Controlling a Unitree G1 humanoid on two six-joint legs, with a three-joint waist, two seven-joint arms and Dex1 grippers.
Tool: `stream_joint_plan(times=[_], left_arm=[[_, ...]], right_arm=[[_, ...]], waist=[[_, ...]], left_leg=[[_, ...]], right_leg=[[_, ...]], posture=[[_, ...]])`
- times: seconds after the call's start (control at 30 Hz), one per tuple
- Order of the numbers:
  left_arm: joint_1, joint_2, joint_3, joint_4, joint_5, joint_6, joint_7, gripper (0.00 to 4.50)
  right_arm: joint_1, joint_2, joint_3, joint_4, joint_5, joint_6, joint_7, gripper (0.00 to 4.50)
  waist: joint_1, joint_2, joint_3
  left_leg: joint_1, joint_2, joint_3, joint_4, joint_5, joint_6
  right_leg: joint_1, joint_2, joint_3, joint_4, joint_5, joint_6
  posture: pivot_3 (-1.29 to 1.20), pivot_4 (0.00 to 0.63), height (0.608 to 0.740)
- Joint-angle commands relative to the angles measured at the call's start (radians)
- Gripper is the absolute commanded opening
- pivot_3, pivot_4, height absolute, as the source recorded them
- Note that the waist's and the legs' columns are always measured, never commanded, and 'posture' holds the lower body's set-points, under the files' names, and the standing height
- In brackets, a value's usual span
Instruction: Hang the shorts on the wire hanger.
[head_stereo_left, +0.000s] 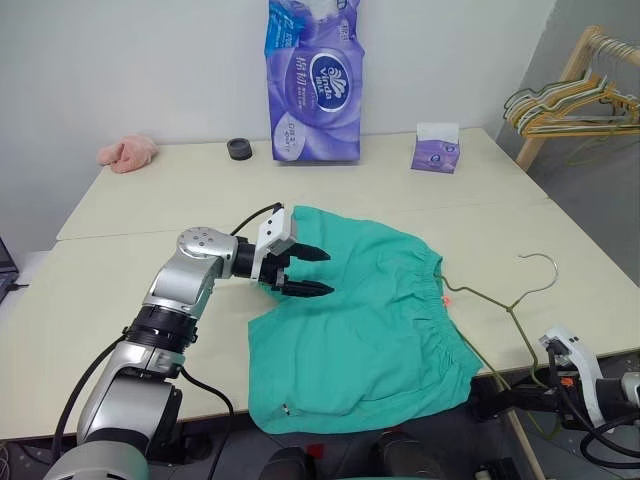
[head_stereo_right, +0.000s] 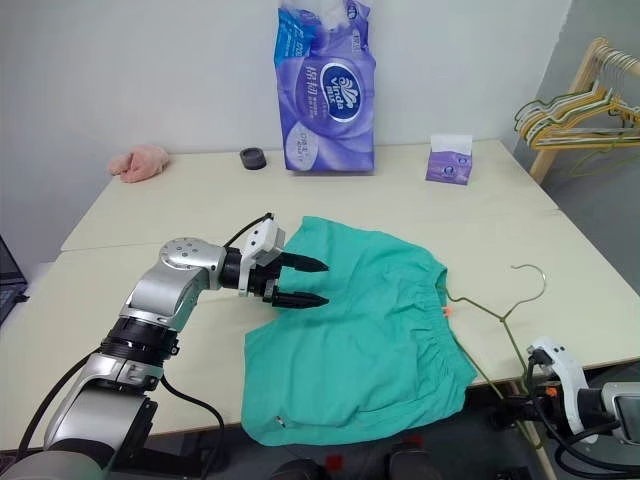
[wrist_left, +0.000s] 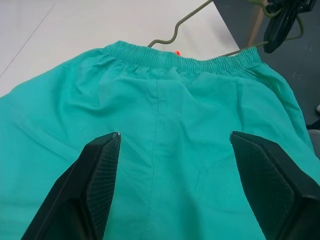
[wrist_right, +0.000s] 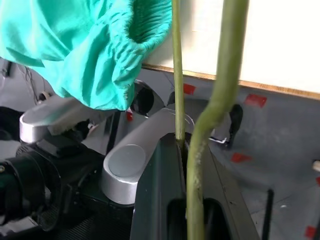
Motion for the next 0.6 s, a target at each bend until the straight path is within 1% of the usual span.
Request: stream_joint_plan(times=[0.03, 0.17, 0.3, 0.43, 0.6], left_arm=[[-0.015, 0.003, 0.03, -0.014, -0.006, -0.019, 0.017, 3.7], [-0.022, -0.004, 0.037, -0.015, -0.014, -0.011, 0.028, 3.7], [-0.031, -0.004, 0.045, -0.013, -0.018, -0.007, 0.04, 3.7], [-0.037, -0.002, 0.058, -0.012, -0.018, -0.004, 0.05, 3.7], [-0.035, 0.004, 0.07, -0.02, -0.023, 0.005, 0.059, 3.7]], right_arm=[[-0.106, 0.043, 0.001, 0.05, 0.031, 0.027, -0.034, 0.0], [-0.24, 0.091, 0.065, 0.127, 0.02, 0.045, -0.06, 0.0], [-0.372, 0.125, 0.167, 0.233, -0.015, 0.029, -0.066, 0.0], [-0.455, 0.151, 0.232, 0.312, -0.043, 0.004, -0.069, 0.0], [-0.54, 0.151, 0.246, 0.333, -0.065, -0.062, -0.066, 0.0]], waist=[[-0.001, 0.0, 0.0], [-0.002, 0.0, 0.001], [0.002, 0.0, 0.001], [0.007, -0.001, 0.001], [0.012, 0.0, 0.001]], left_leg=[[0.0, 0.0, 0.0, 0.0, 0.0, 0.0], [0.0, 0.0, 0.0, 0.0, 0.0, 0.0], [-0.001, 0.0, -0.001, 0.0, 0.0, 0.0], [-0.001, 0.0, -0.001, 0.0, 0.0, 0.0], [0.0, 0.0, -0.001, 0.0, 0.0, 0.0]], right_leg=[[0.0, 0.0, 0.0, 0.0, 0.0, 0.0], [0.0, 0.0, 0.0, 0.0, 0.002, -0.001], [-0.001, 0.0, -0.001, 0.001, 0.004, -0.004], [-0.001, -0.001, -0.001, 0.001, 0.004, -0.005], [-0.001, -0.001, -0.001, 0.002, 0.004, -0.005]], posture=[[-0.17, 0.077, 0.74], [-0.17, 0.075, 0.74], [-0.15, 0.073, 0.74], [-0.13, 0.07, 0.74], [-0.13, 0.067, 0.74]])
